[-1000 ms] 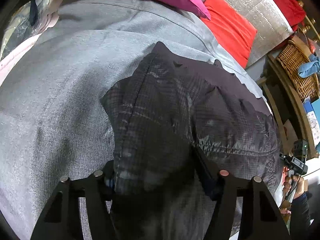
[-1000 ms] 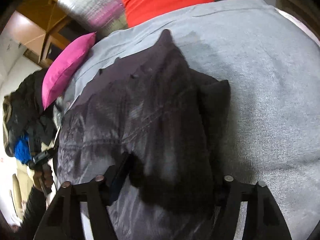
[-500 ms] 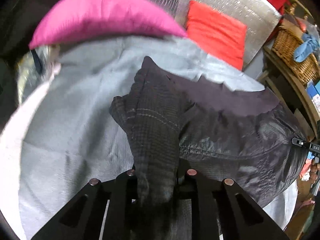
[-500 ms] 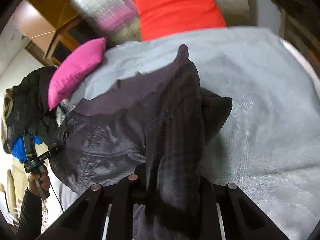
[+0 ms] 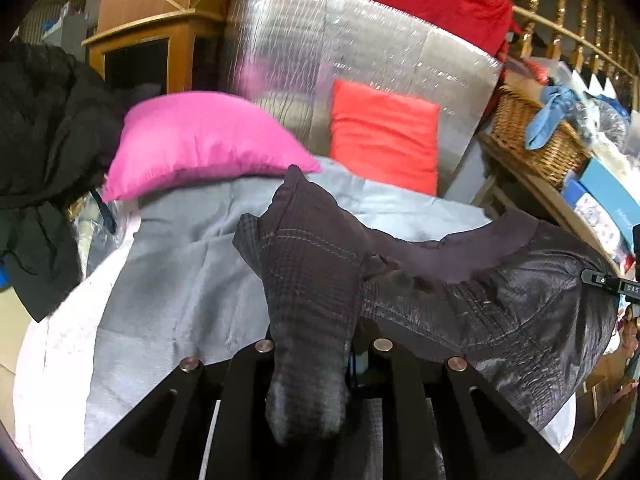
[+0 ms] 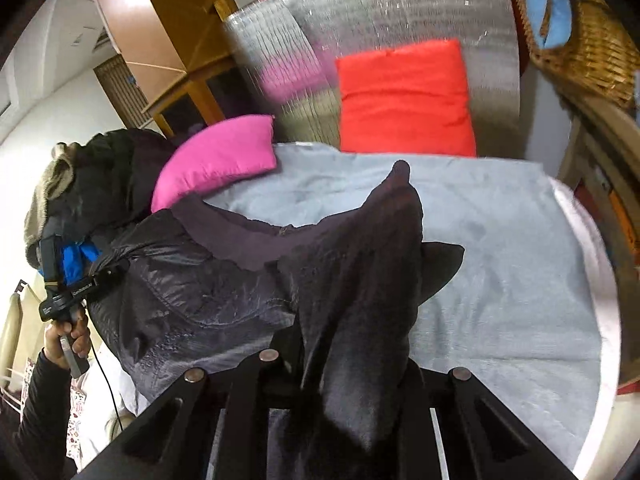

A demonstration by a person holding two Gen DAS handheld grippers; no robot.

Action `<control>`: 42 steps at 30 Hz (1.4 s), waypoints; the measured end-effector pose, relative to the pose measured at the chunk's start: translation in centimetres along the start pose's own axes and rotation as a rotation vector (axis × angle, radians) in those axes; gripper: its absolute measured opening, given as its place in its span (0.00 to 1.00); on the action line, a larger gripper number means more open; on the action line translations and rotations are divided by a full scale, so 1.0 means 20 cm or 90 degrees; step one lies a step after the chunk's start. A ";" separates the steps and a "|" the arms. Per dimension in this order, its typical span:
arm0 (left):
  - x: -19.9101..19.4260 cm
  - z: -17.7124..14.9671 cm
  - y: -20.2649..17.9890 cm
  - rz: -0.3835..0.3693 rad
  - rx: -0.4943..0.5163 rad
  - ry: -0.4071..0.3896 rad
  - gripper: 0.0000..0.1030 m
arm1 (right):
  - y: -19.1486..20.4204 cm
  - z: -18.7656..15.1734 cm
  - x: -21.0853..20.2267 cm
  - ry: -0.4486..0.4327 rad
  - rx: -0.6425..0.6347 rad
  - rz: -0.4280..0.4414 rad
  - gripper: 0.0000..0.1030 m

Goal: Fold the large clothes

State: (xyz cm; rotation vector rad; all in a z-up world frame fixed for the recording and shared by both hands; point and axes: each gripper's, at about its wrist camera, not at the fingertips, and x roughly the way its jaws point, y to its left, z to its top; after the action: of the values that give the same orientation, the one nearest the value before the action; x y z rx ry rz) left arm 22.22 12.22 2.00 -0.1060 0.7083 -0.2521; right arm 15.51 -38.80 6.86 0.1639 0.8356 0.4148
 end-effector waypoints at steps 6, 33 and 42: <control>-0.11 -0.15 -0.06 -0.015 0.006 -0.026 0.17 | 0.00 -0.12 -0.17 -0.032 0.000 -0.010 0.16; -0.12 -0.84 0.01 0.208 -0.031 -0.014 0.70 | -0.36 -0.93 -0.12 -0.038 0.118 -0.172 0.66; -0.02 -0.90 -0.30 0.160 0.017 0.020 0.70 | -0.01 -0.87 0.07 -0.034 0.012 -0.122 0.68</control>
State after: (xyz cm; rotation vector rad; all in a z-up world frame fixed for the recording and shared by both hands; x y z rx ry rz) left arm 8.89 6.45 -10.29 0.0128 0.7422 -0.0226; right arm 3.34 -38.67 -5.81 0.1110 0.7954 0.2211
